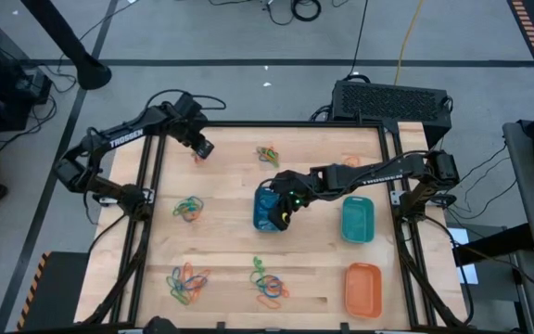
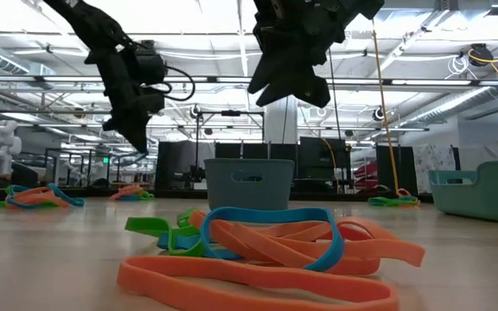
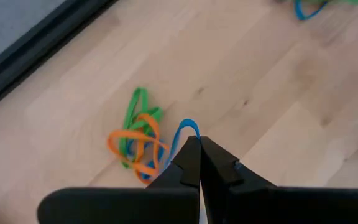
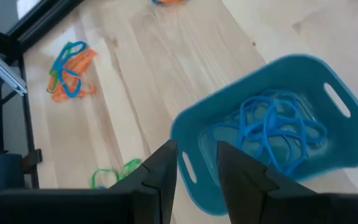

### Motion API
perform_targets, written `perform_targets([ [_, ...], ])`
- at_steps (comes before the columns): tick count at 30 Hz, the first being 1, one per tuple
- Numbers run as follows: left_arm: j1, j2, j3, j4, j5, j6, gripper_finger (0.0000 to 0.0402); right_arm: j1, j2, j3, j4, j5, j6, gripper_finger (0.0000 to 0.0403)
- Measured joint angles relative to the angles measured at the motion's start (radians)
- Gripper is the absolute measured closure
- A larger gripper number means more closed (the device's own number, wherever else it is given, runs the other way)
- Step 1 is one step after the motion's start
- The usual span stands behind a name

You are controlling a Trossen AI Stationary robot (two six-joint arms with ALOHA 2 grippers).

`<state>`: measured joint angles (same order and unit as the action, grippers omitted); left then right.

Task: Sort rubber bands into baskets
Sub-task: Put the blue rubberband into the blue bin

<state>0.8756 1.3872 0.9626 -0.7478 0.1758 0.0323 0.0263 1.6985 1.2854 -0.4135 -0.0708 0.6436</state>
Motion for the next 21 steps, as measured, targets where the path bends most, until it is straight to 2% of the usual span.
perform_targets([
  [3, -0.002, 0.001, -0.031, 0.008, 0.008, 0.000, 0.0401, -0.001, 0.000, 0.000, 0.014, 0.000, -0.001, 0.0298],
  [5, -0.001, 0.001, -0.044, 0.003, 0.048, 0.000, 0.0401, -0.001, 0.000, 0.000, 0.020, 0.000, -0.001, 0.0298],
  [7, -0.009, 0.001, -0.050, 0.004, 0.164, -0.001, 0.0401, -0.001, 0.000, 0.000, 0.031, -0.002, -0.001, 0.0298],
  [11, -0.056, -0.004, -0.051, 0.014, 0.466, -0.001, 0.0401, -0.001, 0.000, 0.000, 0.086, -0.005, -0.041, 0.0298],
  [14, -0.126, -0.029, -0.051, 0.053, 0.624, -0.004, 0.0401, -0.001, 0.000, 0.000, 0.139, -0.005, -0.084, 0.0298],
  [17, -0.211, -0.059, -0.051, 0.091, 0.690, -0.024, 0.0401, -0.006, 0.000, 0.000, 0.191, 0.020, -0.119, 0.0298],
  [21, -0.321, -0.094, -0.051, 0.152, 0.688, -0.055, 0.0401, -0.015, 0.000, -0.001, 0.265, 0.051, -0.226, 0.0298],
])
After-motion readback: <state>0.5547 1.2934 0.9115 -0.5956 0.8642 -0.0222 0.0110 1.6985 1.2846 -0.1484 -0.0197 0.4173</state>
